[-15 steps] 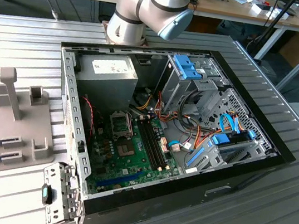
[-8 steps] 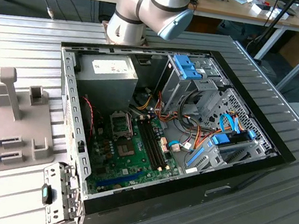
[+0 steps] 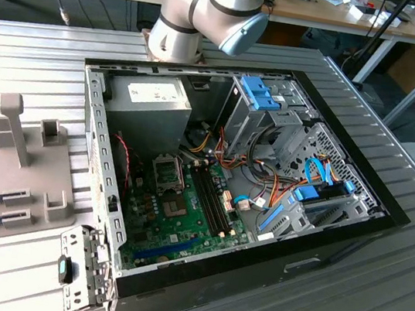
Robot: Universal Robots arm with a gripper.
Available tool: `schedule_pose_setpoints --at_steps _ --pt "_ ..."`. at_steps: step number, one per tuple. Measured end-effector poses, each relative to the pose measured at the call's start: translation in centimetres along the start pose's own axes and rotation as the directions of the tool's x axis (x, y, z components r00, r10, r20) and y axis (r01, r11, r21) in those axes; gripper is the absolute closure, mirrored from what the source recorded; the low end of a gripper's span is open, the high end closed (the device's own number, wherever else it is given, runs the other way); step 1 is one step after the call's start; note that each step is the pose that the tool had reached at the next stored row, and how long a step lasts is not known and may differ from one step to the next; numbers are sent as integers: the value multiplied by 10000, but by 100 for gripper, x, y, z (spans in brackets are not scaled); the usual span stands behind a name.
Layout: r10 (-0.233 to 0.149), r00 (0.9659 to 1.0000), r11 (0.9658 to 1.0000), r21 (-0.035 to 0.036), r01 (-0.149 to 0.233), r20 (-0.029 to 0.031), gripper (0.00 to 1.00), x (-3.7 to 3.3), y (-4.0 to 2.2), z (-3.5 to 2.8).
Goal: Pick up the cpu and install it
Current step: 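Pick up the cpu and move it towards the insertion slot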
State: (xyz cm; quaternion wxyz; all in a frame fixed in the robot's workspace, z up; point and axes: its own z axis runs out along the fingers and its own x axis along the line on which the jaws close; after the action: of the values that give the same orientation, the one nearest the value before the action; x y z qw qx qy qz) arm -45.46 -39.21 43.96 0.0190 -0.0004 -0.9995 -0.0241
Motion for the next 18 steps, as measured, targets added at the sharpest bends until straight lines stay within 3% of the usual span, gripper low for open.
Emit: schedule_pose_setpoints --at_steps 18 --pt "0 10000 10000 0 0 0 53 9 13 -266"
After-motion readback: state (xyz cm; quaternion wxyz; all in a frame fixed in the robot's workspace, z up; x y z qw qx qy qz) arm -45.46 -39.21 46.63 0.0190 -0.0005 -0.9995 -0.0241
